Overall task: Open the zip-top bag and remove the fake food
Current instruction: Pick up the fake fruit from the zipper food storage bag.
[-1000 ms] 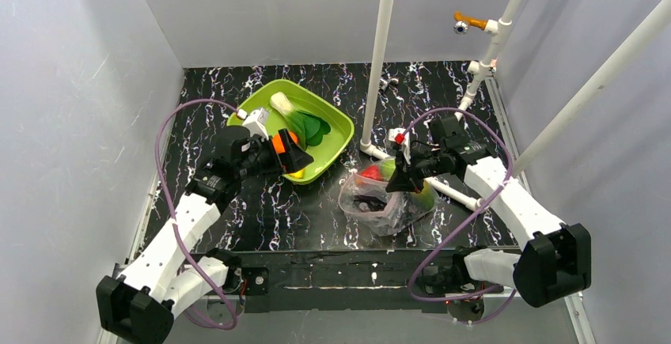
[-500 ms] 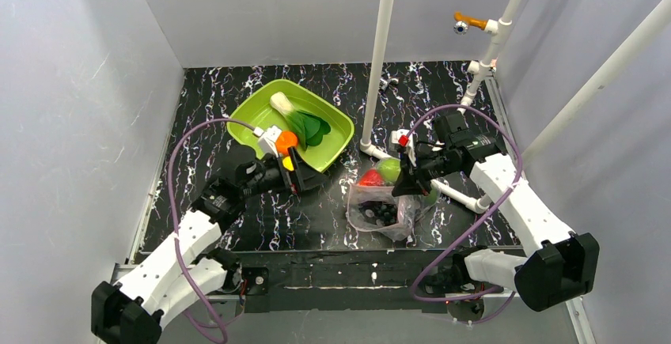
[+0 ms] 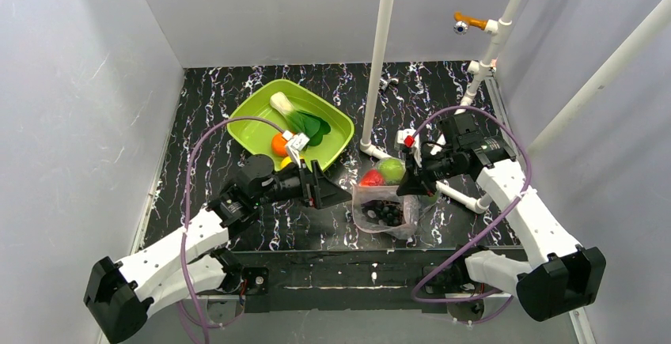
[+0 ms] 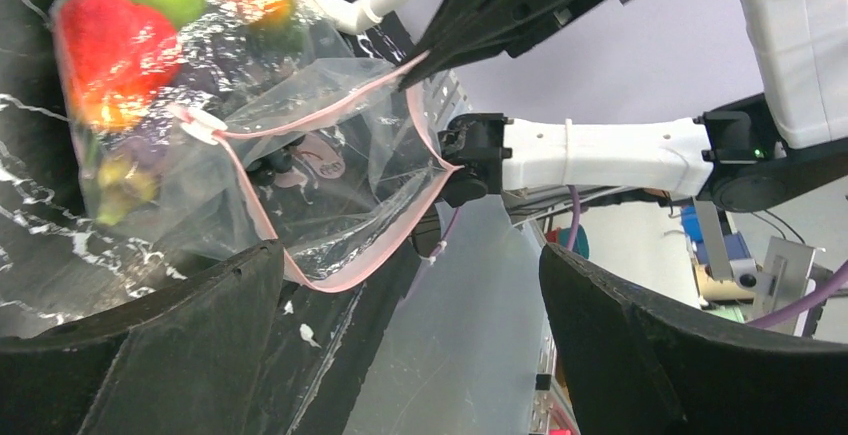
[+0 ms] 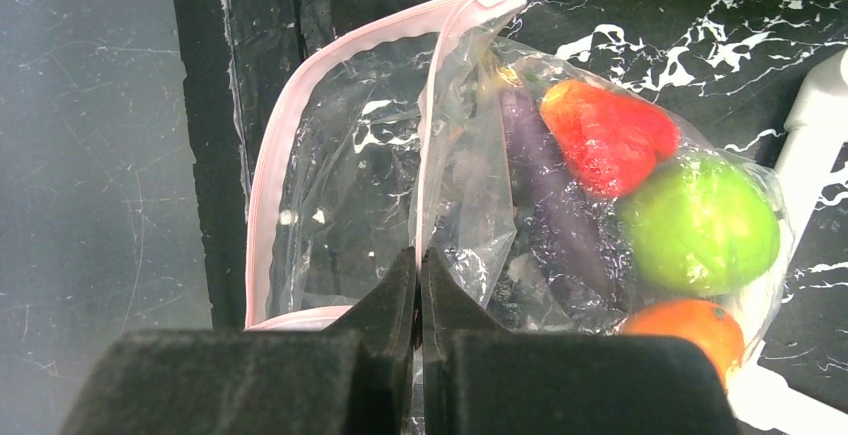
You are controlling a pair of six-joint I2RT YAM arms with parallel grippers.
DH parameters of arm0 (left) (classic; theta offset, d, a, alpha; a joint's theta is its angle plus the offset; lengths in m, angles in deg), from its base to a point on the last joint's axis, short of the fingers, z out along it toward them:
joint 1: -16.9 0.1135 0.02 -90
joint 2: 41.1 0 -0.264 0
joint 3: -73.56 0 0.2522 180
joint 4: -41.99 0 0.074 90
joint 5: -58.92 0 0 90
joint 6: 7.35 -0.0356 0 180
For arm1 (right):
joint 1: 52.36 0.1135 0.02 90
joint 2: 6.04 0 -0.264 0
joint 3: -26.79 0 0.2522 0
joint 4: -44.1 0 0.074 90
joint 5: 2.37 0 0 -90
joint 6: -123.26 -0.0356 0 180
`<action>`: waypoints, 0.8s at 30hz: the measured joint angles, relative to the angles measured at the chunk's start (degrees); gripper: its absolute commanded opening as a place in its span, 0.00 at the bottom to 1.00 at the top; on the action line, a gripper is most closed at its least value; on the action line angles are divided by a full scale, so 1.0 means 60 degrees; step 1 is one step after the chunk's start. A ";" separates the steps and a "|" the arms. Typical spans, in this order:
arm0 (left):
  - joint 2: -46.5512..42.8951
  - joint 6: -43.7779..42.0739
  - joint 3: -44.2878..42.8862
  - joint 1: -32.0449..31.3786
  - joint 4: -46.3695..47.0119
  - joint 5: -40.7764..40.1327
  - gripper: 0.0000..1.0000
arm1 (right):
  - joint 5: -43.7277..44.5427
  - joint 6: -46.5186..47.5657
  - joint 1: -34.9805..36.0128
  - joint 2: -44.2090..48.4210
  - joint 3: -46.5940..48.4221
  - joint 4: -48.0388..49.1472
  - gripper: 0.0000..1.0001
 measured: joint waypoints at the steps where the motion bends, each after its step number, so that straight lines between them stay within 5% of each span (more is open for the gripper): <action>1: 0.0044 0.0000 0.0000 -0.0109 0.0106 -0.0036 0.98 | -0.0018 0.0004 -0.0055 0.0022 0.0000 0.0000 0.01; 24: 0.2987 -0.2306 -0.2634 -0.2743 -0.1443 -0.1854 0.97 | -0.0565 -0.0335 -0.0415 0.0342 -0.0707 0.0656 0.01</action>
